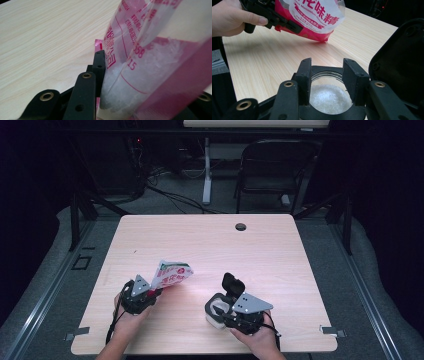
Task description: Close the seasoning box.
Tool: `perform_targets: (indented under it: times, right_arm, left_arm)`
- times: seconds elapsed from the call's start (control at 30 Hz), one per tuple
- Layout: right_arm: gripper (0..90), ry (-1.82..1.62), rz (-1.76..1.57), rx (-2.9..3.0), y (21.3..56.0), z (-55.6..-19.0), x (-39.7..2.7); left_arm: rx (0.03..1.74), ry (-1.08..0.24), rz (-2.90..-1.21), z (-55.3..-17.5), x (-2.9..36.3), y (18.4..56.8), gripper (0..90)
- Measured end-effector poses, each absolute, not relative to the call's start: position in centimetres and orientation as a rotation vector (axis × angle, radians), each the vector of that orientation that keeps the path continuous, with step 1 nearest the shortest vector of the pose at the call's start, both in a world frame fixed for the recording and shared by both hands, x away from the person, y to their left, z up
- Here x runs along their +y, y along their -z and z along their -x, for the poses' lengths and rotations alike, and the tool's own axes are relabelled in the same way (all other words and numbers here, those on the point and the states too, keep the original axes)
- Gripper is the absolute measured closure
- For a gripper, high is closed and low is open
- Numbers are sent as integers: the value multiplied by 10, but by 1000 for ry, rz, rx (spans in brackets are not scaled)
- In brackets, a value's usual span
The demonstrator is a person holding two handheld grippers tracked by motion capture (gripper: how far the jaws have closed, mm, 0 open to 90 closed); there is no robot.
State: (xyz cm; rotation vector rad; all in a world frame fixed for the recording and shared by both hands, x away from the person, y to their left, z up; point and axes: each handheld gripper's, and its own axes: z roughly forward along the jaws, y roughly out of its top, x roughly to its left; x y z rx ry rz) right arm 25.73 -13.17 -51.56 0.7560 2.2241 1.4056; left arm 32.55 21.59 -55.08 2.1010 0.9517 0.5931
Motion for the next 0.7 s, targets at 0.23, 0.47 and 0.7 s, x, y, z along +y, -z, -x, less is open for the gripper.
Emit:
perform_targets:
  times: [0.23,0.47,0.7]
  right_arm:
    - [596,-1408,-758,2222,516,-257,-132]
    - [596,-1408,-757,2222,516,-257,-132]
    - [595,-1407,-759,2221,516,-257,-132]
  left_arm:
    - [996,-619,-2079,-327,224,551,743]
    - [1031,-630,-2058,-328,228,550,743]
    - [1061,-639,-2032,-330,235,549,743]
